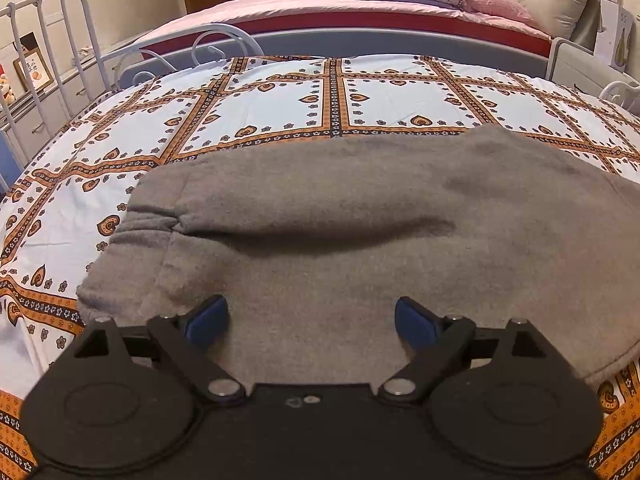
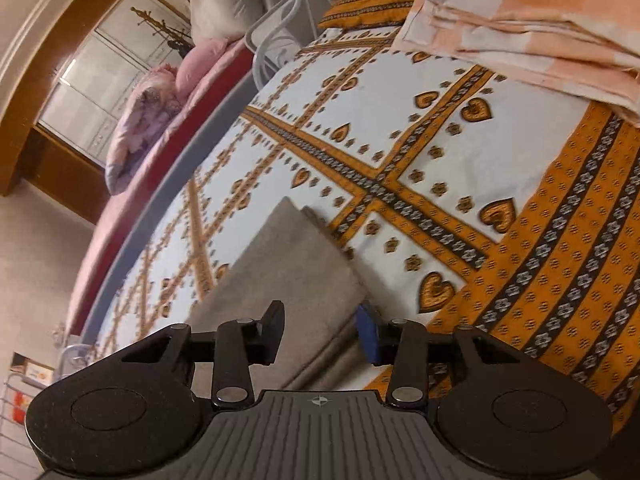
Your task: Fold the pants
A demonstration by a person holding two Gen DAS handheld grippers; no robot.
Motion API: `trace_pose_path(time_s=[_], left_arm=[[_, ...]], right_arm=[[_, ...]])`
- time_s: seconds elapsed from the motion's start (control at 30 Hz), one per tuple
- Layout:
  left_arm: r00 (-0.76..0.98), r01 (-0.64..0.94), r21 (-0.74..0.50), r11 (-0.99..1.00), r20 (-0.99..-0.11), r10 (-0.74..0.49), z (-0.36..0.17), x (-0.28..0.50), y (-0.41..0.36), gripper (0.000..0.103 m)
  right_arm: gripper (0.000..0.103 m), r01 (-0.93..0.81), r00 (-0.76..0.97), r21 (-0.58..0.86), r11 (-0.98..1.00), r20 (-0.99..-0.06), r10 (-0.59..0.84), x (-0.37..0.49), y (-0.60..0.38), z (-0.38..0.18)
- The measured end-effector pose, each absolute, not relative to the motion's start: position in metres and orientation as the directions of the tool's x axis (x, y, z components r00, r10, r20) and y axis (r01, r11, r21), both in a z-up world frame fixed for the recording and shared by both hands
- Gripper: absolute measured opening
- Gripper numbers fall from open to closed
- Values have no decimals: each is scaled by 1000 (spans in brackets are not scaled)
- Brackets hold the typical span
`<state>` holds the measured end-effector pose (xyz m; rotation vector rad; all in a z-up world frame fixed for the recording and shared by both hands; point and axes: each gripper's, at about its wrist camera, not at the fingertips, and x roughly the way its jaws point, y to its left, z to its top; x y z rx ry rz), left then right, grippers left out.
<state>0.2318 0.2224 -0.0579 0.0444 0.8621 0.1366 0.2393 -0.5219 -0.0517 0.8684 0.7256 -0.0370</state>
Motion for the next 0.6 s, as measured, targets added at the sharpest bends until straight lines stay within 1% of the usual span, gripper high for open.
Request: trace_pose_path(time_s=[0.23,0.37,0.5,0.57,0.6], left_arm=[[644,-99,93,991,-753,135,-58,231,223,85],[642,-102,94,990,-754,137,-59,232,222,86],[643,-102,93,990,-754,137,-58,232,222,86],[642,-100,94,990,-754,137,-58,232,222,86],[642,-100,94,991,-754,136,-58,232,222,86]], right_arm=[[42,337,748,723,603,-595,295,235,-520,-58],[42,360,736,716,598,-612,290,239,-521,-65],[42,377,745,725,576,-607,276,247,-525,-70],[13,362,746,704,611,-612,263,249,-521,-66],[12,353,742,682,641,-621,252,250,-518,-62]])
